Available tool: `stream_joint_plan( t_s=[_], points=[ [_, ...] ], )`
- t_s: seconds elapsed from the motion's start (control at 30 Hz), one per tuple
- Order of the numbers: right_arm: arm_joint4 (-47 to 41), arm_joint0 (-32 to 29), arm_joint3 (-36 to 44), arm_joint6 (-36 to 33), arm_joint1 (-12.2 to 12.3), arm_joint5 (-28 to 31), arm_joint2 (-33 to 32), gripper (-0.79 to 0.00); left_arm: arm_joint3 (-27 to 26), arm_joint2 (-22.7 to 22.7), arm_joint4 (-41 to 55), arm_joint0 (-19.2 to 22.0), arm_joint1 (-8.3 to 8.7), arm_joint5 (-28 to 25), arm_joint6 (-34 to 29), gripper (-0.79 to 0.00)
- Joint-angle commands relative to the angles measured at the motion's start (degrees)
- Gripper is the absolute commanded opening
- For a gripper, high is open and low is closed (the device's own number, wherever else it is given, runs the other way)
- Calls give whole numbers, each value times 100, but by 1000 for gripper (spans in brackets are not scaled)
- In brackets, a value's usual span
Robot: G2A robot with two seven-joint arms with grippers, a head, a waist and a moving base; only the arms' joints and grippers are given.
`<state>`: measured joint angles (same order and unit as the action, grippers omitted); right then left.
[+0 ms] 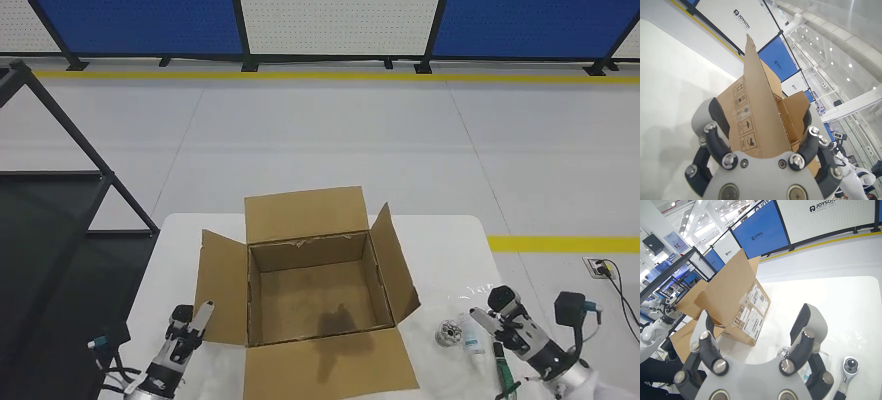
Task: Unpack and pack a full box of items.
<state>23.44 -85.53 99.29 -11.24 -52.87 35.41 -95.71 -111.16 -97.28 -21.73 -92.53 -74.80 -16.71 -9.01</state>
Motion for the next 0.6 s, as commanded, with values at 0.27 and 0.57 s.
stream_joint_plan(
  t_s=[0.27, 0.57],
  points=[
    [664, 141, -461, -1603, 214, 2129, -312, 0, 126, -40, 216, 236, 5, 93, 221, 0],
    [1181, 170, -442, -1671, 222, 1925, -282, 0, 139, -86, 291, 396, 18, 157, 275, 0]
  ],
)
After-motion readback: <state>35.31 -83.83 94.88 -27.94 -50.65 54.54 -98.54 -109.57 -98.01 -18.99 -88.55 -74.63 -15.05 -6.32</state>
